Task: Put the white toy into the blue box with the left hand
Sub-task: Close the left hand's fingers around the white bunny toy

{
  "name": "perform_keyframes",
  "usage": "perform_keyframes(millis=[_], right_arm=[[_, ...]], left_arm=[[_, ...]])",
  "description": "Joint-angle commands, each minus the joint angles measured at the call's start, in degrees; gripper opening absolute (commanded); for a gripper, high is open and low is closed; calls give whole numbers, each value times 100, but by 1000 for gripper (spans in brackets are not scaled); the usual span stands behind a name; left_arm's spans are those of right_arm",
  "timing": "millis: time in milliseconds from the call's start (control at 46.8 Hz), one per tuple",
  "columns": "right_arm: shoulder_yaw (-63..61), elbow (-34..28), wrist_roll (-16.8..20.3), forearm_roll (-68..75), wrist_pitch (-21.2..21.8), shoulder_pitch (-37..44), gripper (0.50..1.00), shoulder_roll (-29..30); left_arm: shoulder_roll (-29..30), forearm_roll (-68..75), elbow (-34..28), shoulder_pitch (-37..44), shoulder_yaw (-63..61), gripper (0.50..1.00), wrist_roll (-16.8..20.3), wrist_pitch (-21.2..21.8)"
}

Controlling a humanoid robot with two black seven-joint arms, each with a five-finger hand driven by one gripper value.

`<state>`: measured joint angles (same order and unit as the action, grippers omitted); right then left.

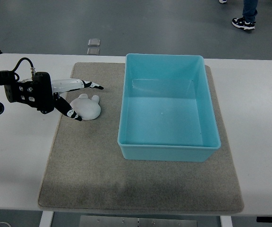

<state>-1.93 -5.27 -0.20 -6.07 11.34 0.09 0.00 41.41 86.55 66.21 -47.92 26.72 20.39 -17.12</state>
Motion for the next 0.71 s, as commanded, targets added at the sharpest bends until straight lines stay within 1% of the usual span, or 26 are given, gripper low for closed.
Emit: perform_keyframes(millis=[0,43,64,86,107,171,214,257,299,363,406,470,513,556,599,663,684], right_arm=[[0,0,2,0,0,0,936,0],[0,0,2,0,0,0,936,0],[0,0,2,0,0,0,936,0],[0,0,2,0,0,0,936,0],[0,0,2,0,0,0,936,0],[0,0,2,0,0,0,936,0],[0,0,2,0,0,0,936,0],[0,0,2,0,0,0,936,0],[0,0,2,0,0,0,936,0],[0,0,2,0,0,0,936,0],[0,0,2,0,0,0,936,0],[0,0,2,0,0,0,936,0],[0,0,2,0,0,0,936,0],[0,0,2,0,0,0,936,0],[0,0,2,0,0,0,936,0],[0,0,2,0,0,0,936,0],[0,0,2,0,0,0,936,0]], left_arm=[[-19,125,-47,2,-44,947,0,-1],[-19,178,-55,2,-44,932,0,-1],[-27,195,-47,2,-44,917,0,-1],[-27,213,-47,-7,-44,890,0,-1],[-27,222,-47,-7,-44,872,0,-1],[-27,239,-47,-7,-44,849,0,7],[-54,248,-47,-7,-44,814,0,16],[-98,248,-55,-7,-44,810,0,16],[-107,248,-64,-7,-44,776,0,16],[-124,283,-99,-7,-44,741,0,16],[-133,292,-108,-7,-52,735,0,16],[-133,292,-108,-7,-52,677,0,16],[-142,292,-108,-7,-61,649,0,16],[-142,292,-108,-7,-61,609,0,16],[-142,292,-108,-16,-61,555,0,25],[-142,292,-117,-42,-52,514,0,42],[-142,292,-117,-51,-52,514,0,60]])
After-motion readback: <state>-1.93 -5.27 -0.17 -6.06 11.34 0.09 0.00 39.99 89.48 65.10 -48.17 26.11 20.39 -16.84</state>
